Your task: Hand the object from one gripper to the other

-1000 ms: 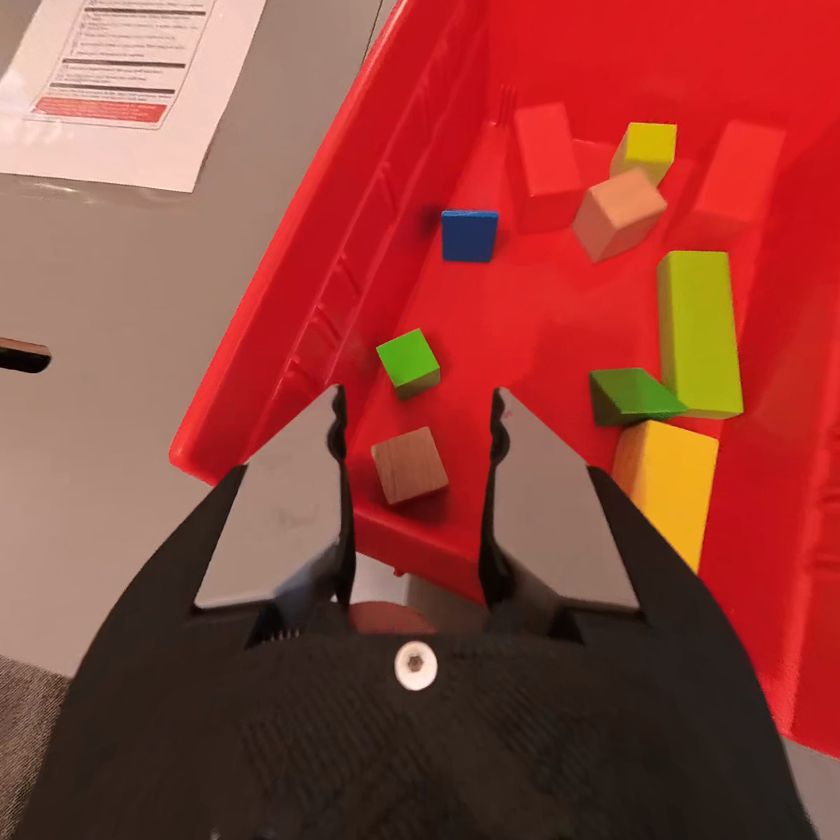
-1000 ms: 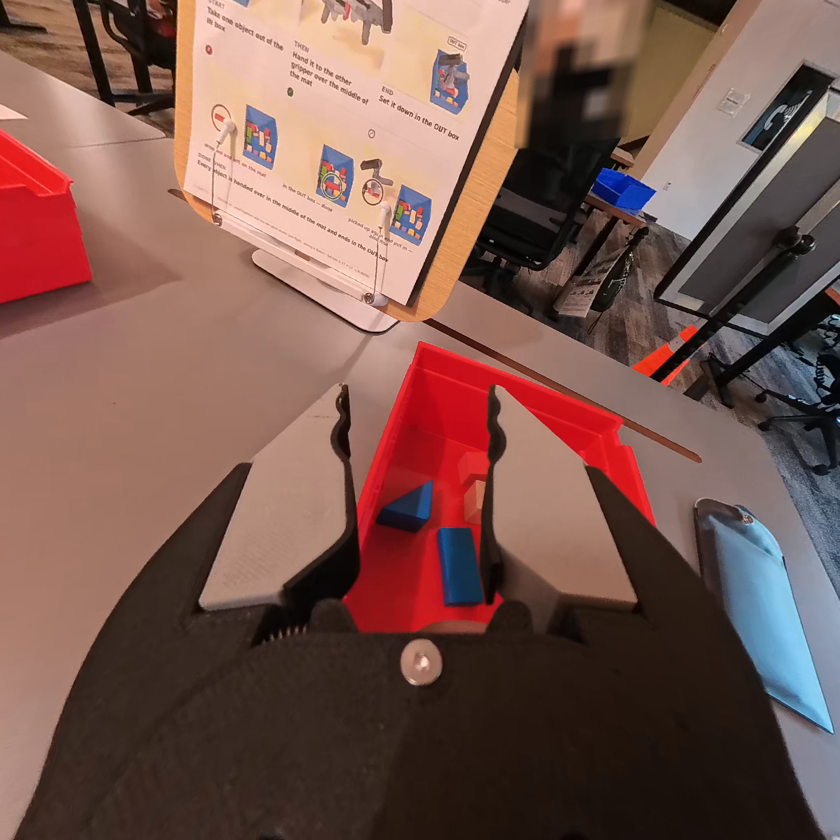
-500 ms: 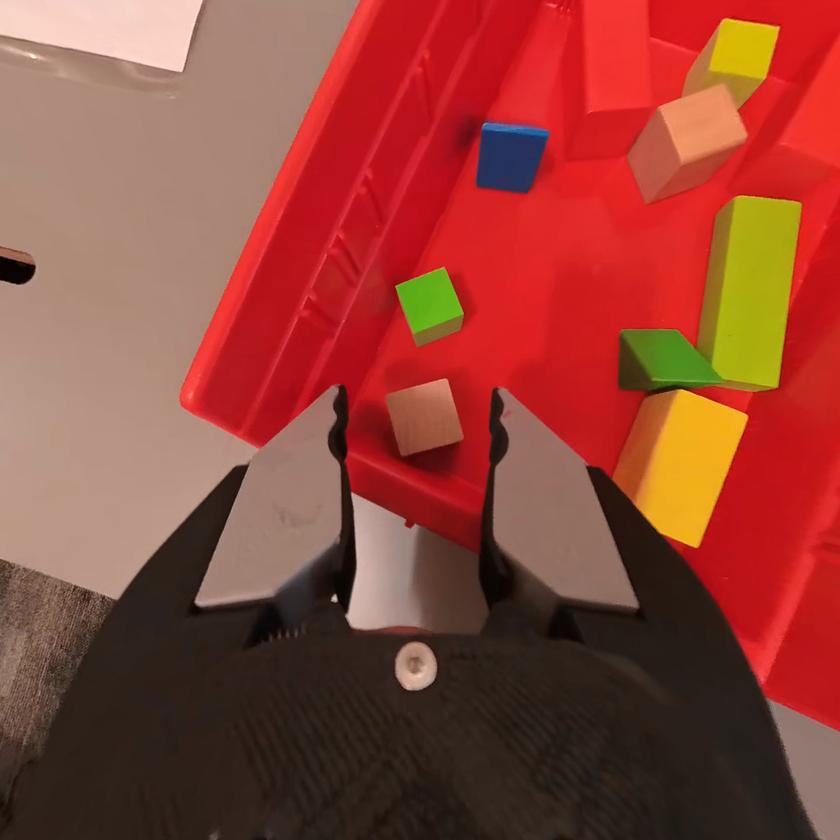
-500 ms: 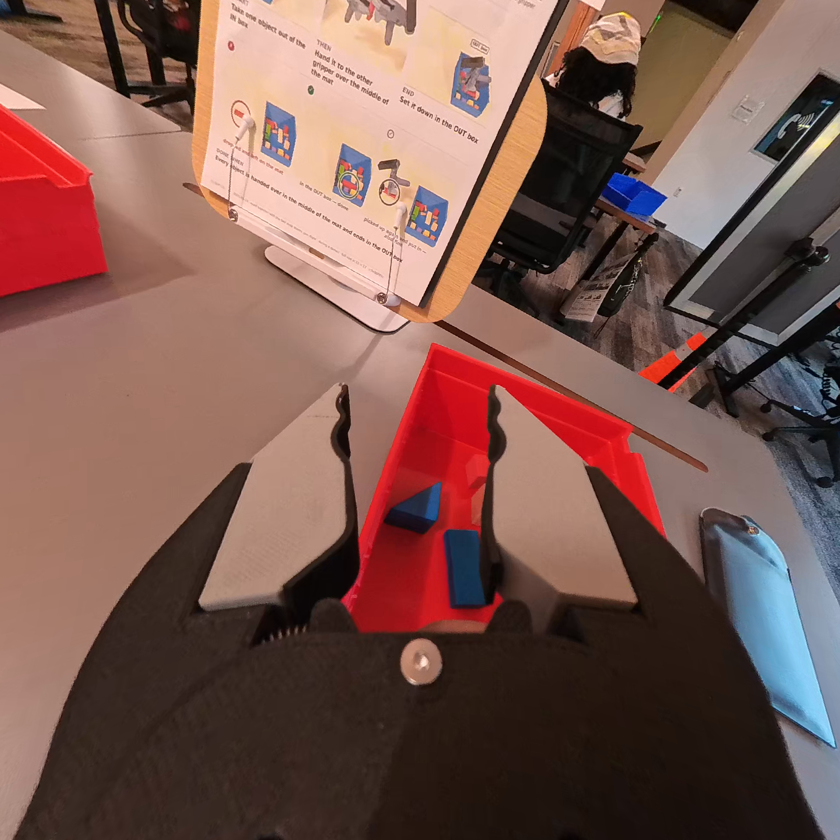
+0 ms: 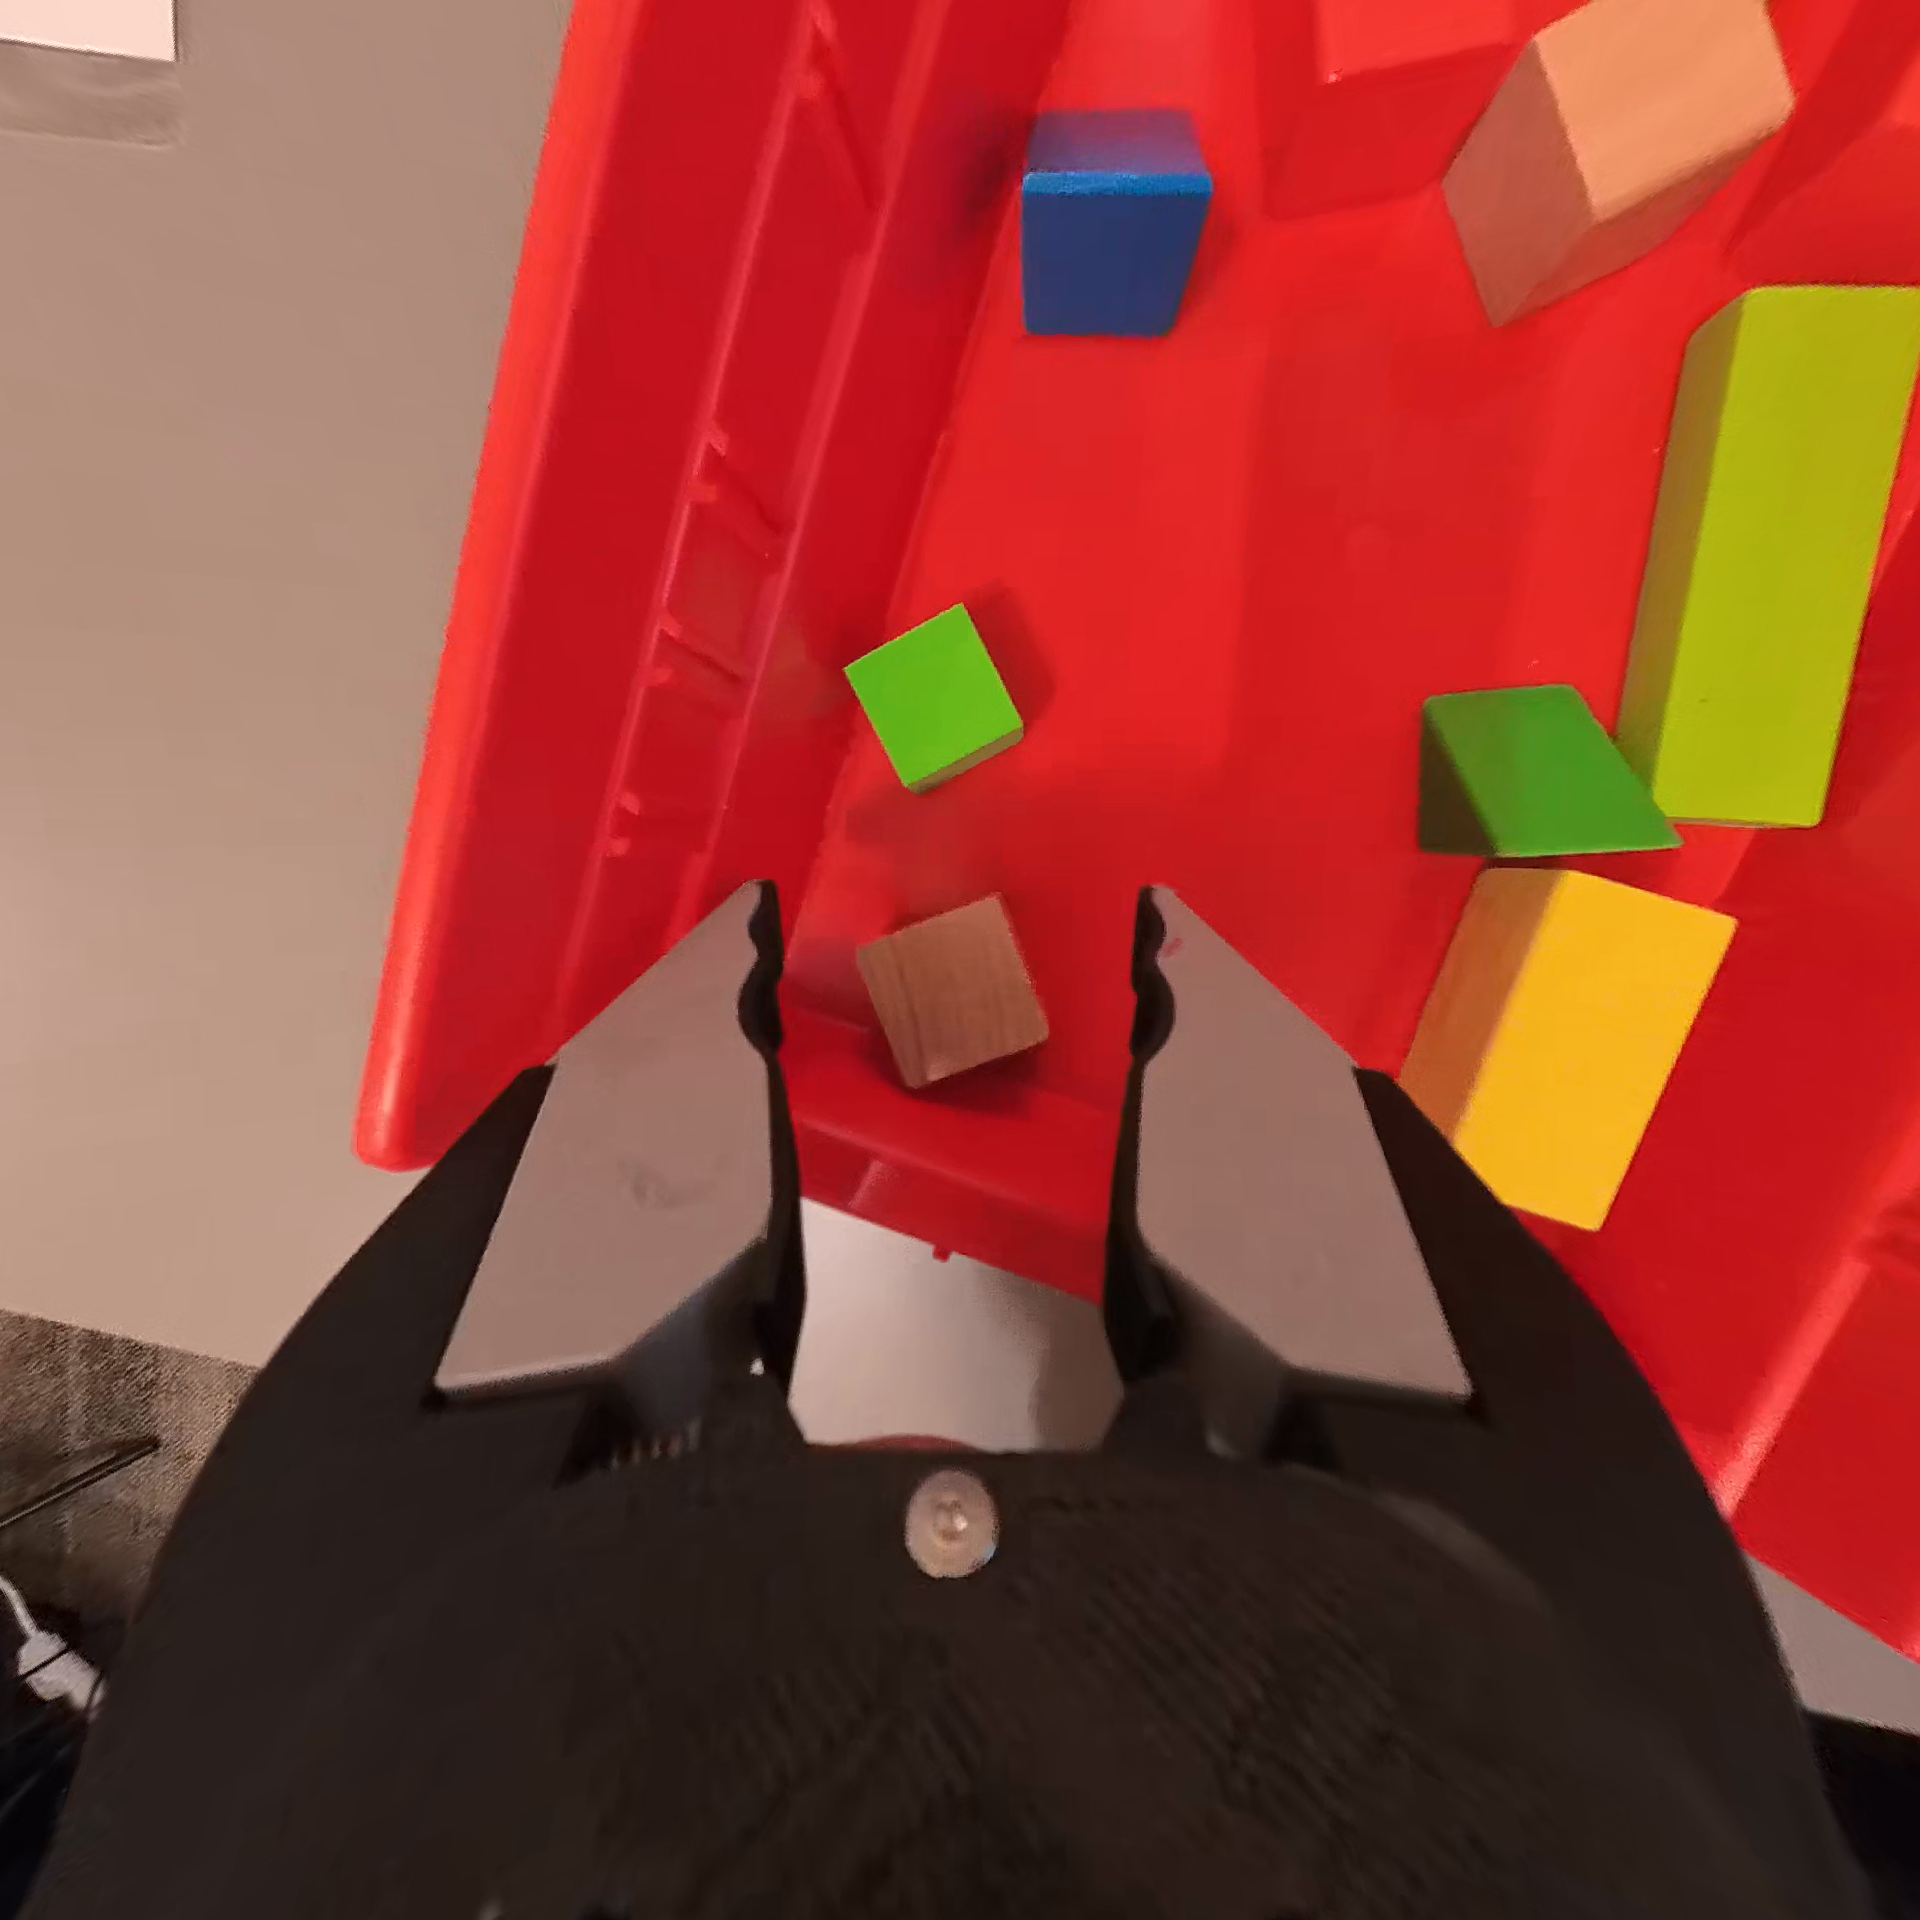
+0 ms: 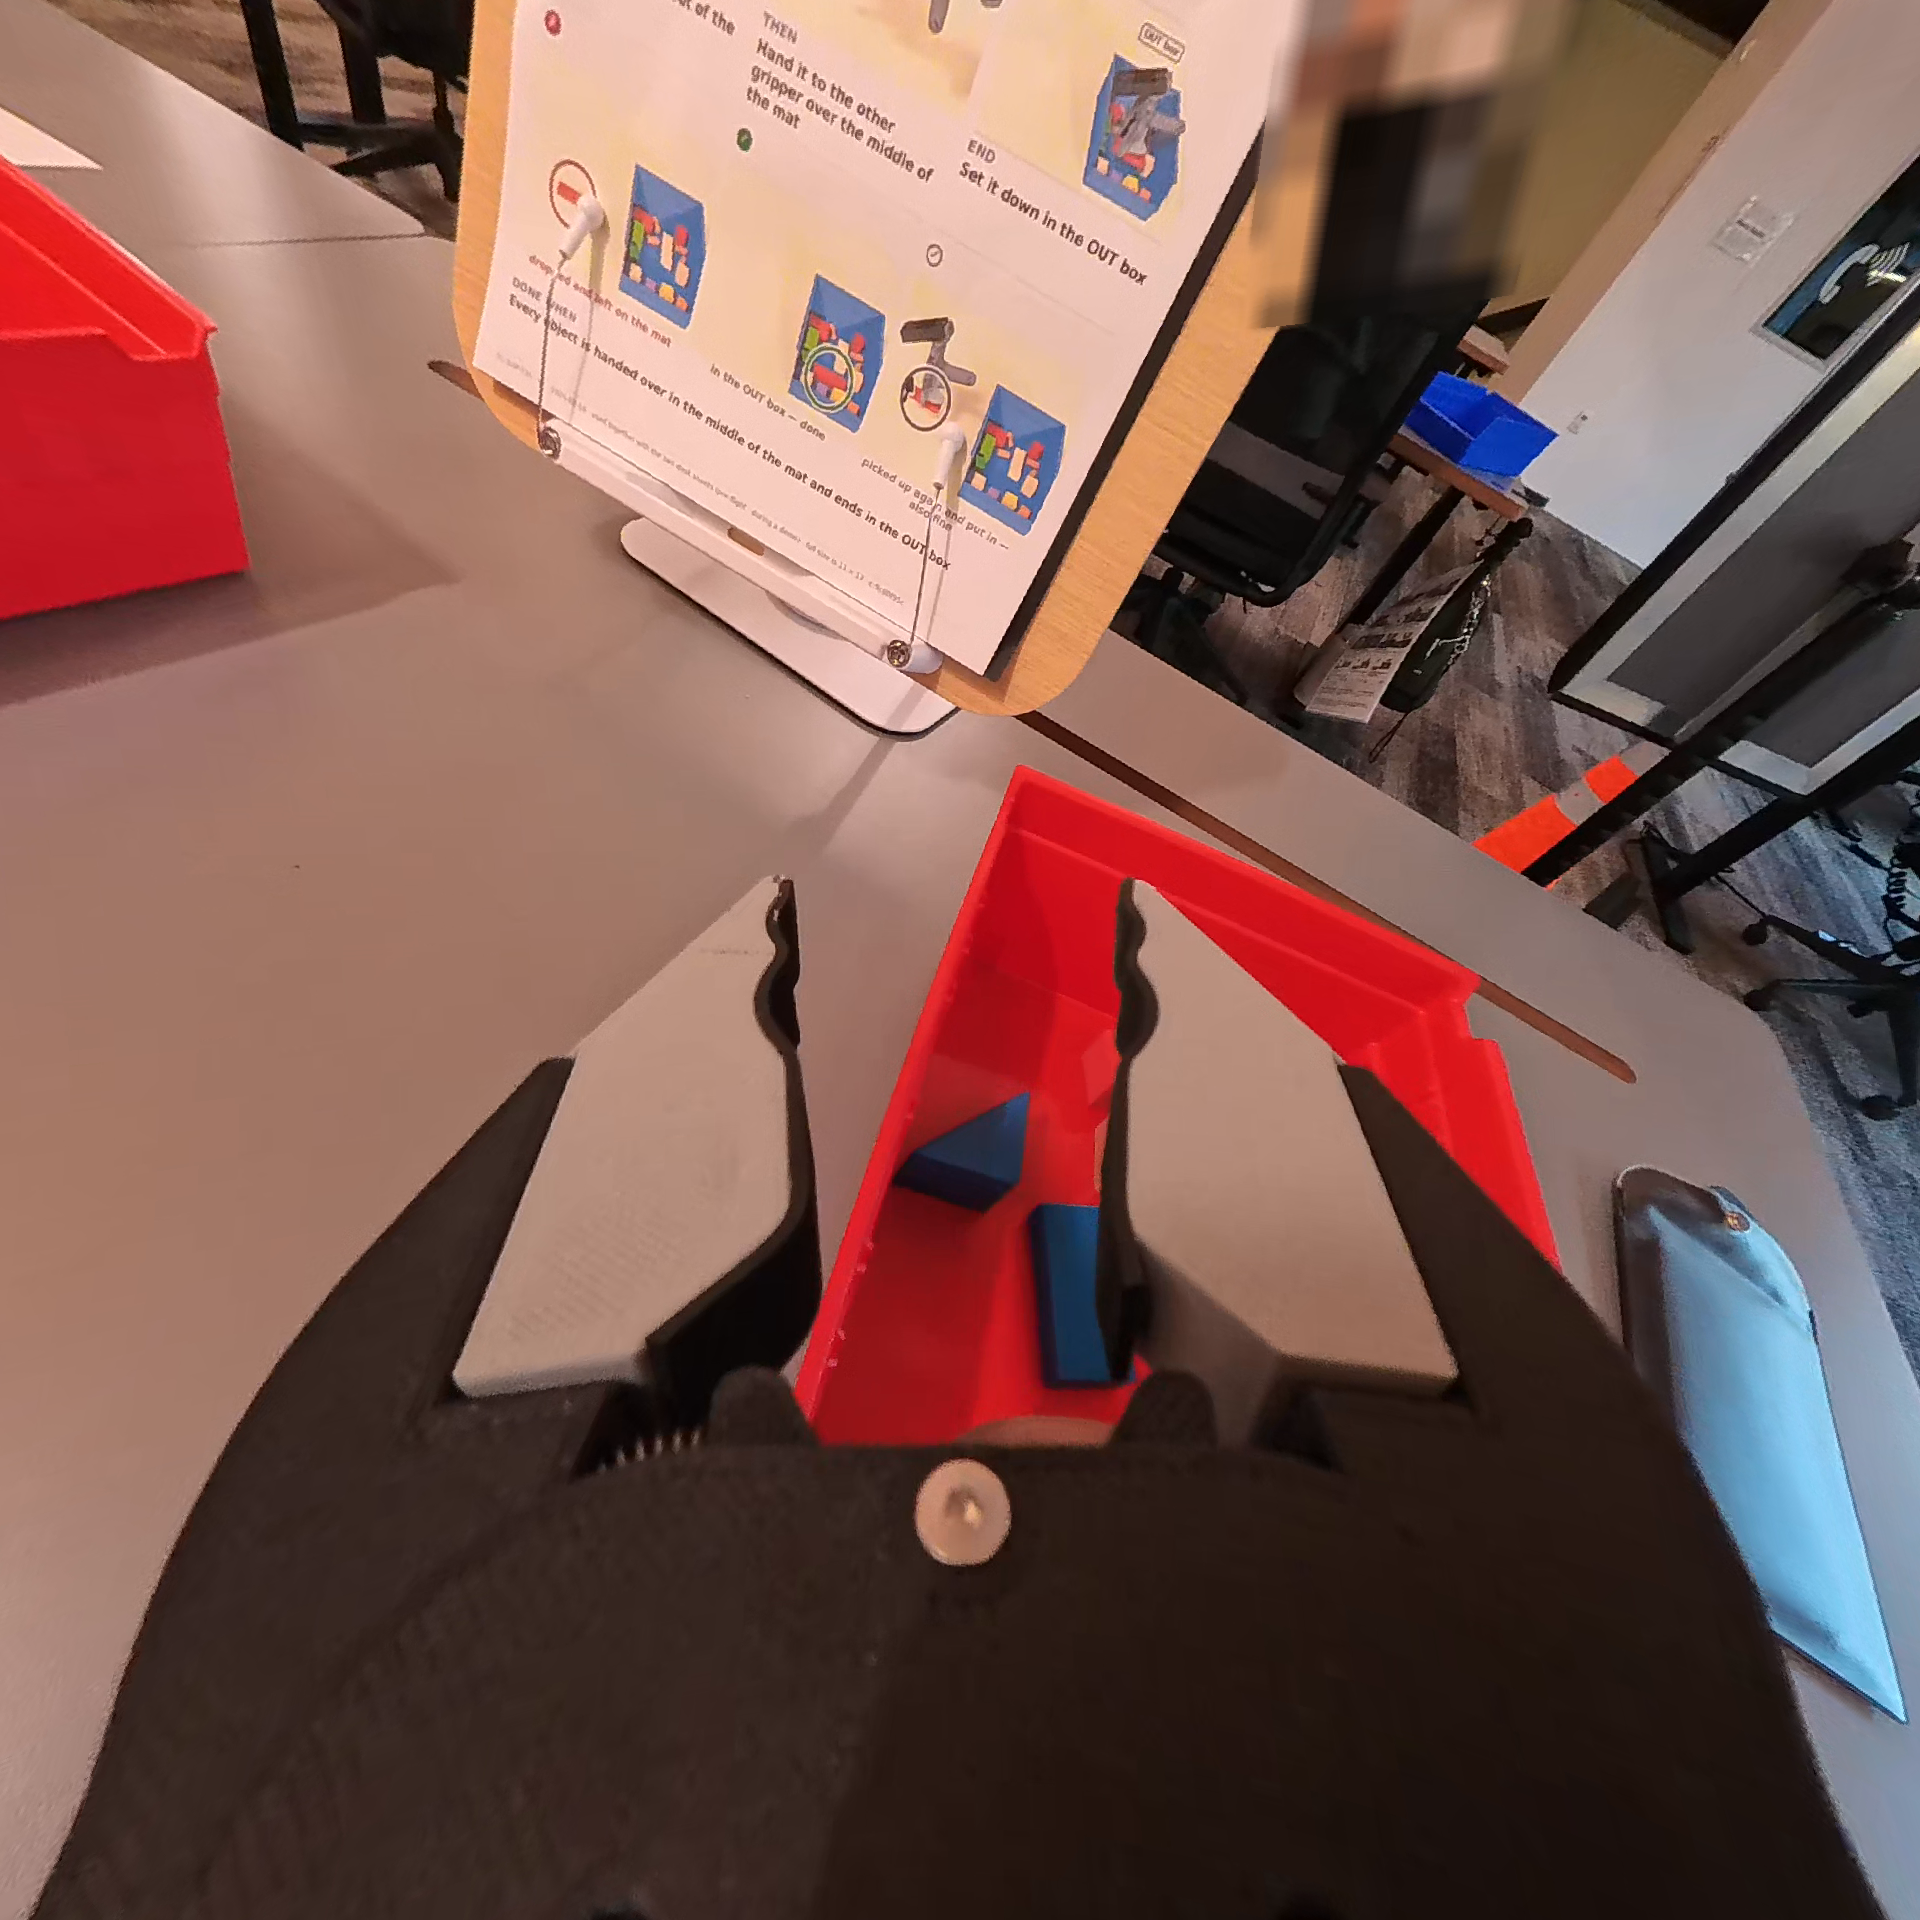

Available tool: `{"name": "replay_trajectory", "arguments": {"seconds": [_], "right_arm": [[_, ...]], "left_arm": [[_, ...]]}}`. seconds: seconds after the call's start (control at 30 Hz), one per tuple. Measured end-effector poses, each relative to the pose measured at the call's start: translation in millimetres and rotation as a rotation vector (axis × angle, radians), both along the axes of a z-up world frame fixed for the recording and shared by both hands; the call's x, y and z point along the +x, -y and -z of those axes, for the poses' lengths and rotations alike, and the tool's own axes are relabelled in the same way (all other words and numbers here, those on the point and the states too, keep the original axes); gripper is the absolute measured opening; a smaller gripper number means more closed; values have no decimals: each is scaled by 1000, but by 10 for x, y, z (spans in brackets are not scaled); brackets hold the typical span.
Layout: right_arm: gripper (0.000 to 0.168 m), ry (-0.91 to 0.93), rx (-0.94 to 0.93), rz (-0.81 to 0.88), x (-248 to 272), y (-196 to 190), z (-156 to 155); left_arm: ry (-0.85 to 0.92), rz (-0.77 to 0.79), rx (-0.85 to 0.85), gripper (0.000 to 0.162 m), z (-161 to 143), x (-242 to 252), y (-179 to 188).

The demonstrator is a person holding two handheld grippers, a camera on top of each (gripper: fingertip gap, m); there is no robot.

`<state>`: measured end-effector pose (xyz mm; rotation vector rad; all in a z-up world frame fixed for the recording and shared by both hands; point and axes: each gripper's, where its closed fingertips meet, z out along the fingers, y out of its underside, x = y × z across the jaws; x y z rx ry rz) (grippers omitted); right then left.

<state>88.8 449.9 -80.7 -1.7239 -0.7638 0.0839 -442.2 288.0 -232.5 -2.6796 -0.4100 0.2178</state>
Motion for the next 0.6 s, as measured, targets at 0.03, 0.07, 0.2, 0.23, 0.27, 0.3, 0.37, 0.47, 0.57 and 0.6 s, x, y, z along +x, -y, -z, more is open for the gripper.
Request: {"name": "replay_trajectory", "arguments": {"seconds": [0.03, 0.07, 0.2, 0.23, 0.27, 0.3, 0.37, 0.47, 0.57, 0.6], "right_arm": [[59, -1, 0, -2, -6, 2, 0], [59, -2, -1, -4, -11, 5, 0], [59, -4, 3, -9, -2, 28, -24], [59, -7, 7, -8, 9, 37, -40], [59, -11, 11, -8, 22, 46, -62], [59, -18, 15, -8, 37, 56, -85], [59, -35, 21, -8, 72, 70, -128], [59, -50, 25, -5, 123, 83, -173], [59, -59, 28, -5, 153, 97, -203], [59, -61, 30, -6, 157, 103, -213]], "left_arm": [[8, 4, 0, 66, -27, -4, -6], [19, 10, -2, 66, -45, 0, -12], [80, 38, -115, 66, 78, 47, 78], [87, 37, -156, 66, 133, 38, 114], [109, 39, -180, 69, 174, 51, 128], [134, 38, -180, 73, 184, 68, 110], [132, 34, -191, 70, 184, 50, 101], [127, 54, -235, 75, 205, 74, 122], [125, 73, -292, 80, 229, 100, 144], [125, 78, -313, 81, 238, 110, 152]]}}
